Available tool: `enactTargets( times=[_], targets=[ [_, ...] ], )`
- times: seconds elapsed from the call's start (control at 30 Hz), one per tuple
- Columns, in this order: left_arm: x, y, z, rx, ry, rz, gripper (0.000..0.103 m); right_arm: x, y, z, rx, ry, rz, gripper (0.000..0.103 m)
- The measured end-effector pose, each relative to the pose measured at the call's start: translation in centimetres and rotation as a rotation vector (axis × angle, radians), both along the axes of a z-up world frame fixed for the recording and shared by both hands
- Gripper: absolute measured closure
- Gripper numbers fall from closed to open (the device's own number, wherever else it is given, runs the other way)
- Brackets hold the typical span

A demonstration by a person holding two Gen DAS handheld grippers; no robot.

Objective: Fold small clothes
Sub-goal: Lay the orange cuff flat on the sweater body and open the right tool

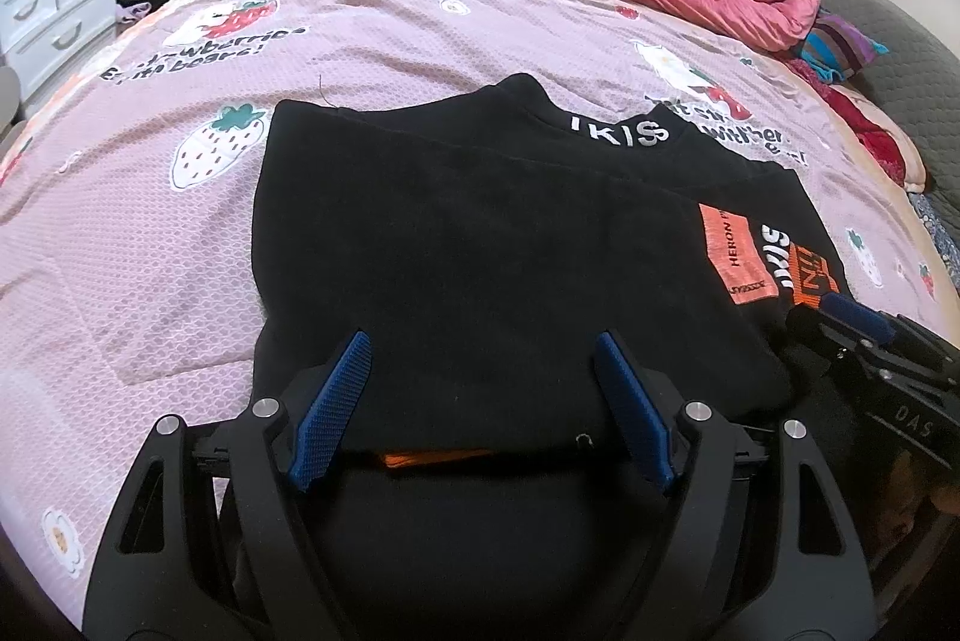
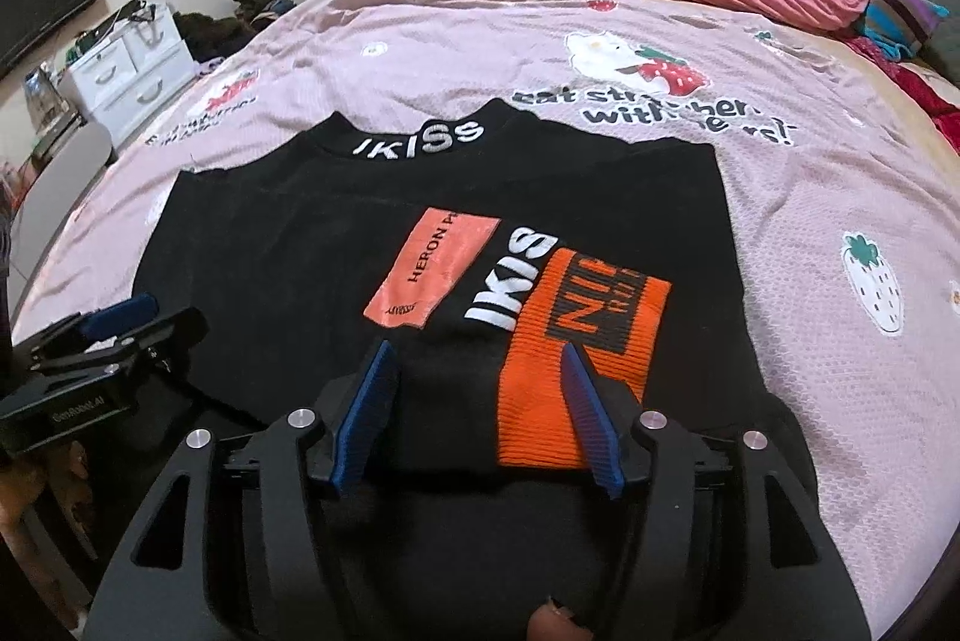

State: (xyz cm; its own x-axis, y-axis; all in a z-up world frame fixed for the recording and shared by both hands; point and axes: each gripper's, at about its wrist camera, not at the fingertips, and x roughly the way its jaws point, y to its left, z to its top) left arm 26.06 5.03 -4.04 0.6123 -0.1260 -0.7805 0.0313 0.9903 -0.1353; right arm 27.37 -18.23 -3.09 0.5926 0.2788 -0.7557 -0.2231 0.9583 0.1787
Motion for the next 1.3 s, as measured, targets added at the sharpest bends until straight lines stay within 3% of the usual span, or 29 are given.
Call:
enactTargets(
  times=[0.23,0.3,0.53,0.67,0.77,0.9,1.3],
  targets=[
    [-0.1,0.1,0.4,-0.002,-0.007,0.003,0.033,-0.3,-0.5,0.8,0.025,-0.02,-0.014,0.039],
    [-0.2,0.2,0.6,-0.006,-0.011,0.005,0.033,-0.4,-0.6,1.0,0.032,-0.028,-0.026,0.027],
    [-0.7,0.7,1.6,-0.004,-0.04,0.03,0.032,-0.7,-1.0,1.6,0.049,-0.05,-0.052,0.027],
    [-1.0,1.0,2.2,0.002,-0.059,0.052,0.024,-0.8,-1.2,1.9,0.053,-0.067,-0.066,0.027],
    [-1.3,1.2,2.6,0.011,-0.072,0.065,0.02,-1.1,-1.6,2.4,0.068,-0.084,-0.078,0.012],
    [-1.7,1.2,3.3,0.037,-0.095,0.08,0.01,-1.3,-2.1,3.1,0.077,-0.108,-0.093,0.011],
    [-2.1,0.2,3.9,0.098,-0.114,0.088,0.009,-1.8,-3.5,4.3,0.081,-0.14,-0.137,0.01]
  ],
)
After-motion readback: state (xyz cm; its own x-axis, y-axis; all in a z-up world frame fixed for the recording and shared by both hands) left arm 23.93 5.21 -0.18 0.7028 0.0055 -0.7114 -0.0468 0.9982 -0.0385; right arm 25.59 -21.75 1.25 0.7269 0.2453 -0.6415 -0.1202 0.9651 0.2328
